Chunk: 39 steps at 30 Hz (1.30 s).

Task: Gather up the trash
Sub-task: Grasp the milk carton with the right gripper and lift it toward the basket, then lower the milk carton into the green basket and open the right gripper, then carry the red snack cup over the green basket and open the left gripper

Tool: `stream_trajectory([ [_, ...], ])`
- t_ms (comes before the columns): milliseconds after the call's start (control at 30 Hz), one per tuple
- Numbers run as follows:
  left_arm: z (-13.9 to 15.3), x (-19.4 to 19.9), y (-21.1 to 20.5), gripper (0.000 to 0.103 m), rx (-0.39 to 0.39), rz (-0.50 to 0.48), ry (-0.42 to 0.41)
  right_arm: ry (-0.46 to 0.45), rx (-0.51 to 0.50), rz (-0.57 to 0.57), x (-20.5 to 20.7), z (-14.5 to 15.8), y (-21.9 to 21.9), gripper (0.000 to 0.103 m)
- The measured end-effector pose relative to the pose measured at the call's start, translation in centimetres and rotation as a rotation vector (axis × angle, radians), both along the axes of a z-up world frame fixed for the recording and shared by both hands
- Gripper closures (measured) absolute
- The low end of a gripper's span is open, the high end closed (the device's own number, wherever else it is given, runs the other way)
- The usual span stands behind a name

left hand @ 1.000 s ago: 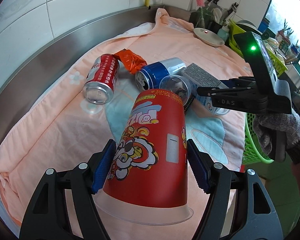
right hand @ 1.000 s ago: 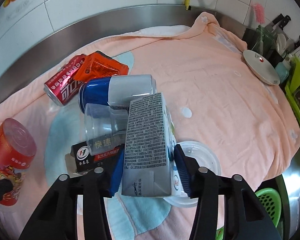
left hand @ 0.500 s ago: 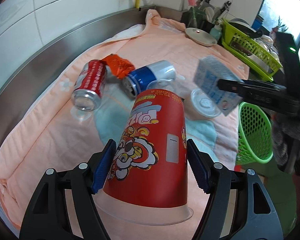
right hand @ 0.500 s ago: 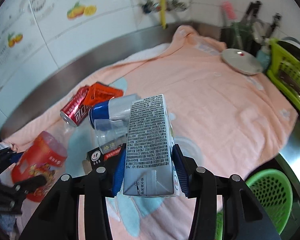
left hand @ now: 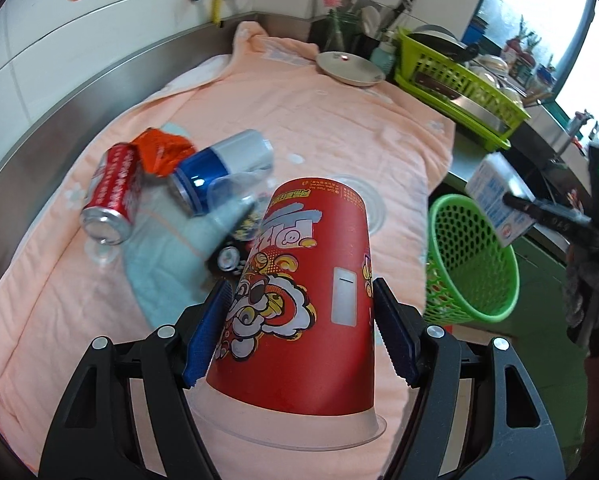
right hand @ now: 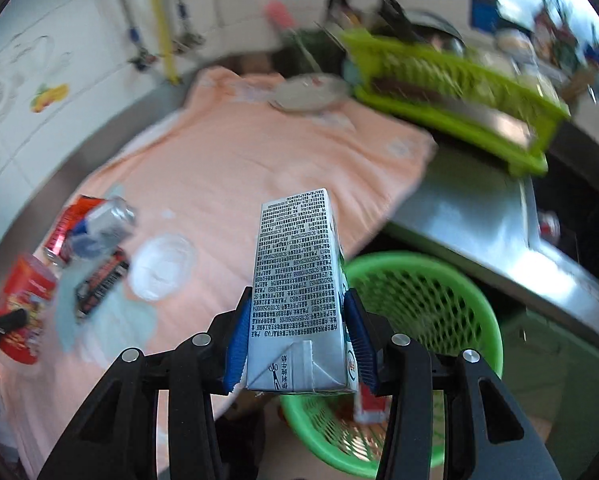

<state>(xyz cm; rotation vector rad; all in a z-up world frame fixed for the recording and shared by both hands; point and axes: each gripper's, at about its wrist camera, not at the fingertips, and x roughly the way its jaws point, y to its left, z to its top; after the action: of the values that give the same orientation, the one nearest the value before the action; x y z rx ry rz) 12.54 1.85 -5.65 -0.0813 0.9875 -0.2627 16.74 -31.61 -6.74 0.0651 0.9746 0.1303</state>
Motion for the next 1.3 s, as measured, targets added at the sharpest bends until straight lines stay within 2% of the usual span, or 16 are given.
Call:
stream_trajectory([
  [200, 0.7, 0.3, -2.6, 0.033, 0.005, -0.050, -0.012, 0.097, 0.012, -0.055, -0.2, -4.9, -2.4, 0.059],
  [400, 1.5, 0.5, -5.2, 0.033, 0.011, -0.090, -0.024, 0.149, 0.044, -0.085, 0.6, -7.8, -3.3, 0.059],
  [533, 1.8, 0.7, -7.0, 0.033, 0.013, -0.121, -0.025, 0.137, 0.099, -0.103, 0.7, -8.4, -4.1, 0.050],
  [700, 1.9, 1.2, -9.5, 0.033, 0.009, -0.167, -0.024, 0.104, 0.103, -0.106, -0.5, -7.1, -4.9, 0.050],
  [933, 1.3, 2.5, -15.6, 0.033, -0.020, -0.269, -0.007, 0.014, 0.024, -0.108, -4.3, -3.0, -6.8, 0.043],
  [1100, -0.1, 3.5, -21.2, 0.033, -0.029, -0.336, 0.016, -0.047, 0.003, -0.158, -7.8, -0.6, -9.2, 0.041],
  [1300, -2.6, 4.8, -27.8, 0.033, -0.044, -0.375, 0.059, -0.084, -0.004, -0.216, -11.7, 0.5, -11.6, 0.038],
])
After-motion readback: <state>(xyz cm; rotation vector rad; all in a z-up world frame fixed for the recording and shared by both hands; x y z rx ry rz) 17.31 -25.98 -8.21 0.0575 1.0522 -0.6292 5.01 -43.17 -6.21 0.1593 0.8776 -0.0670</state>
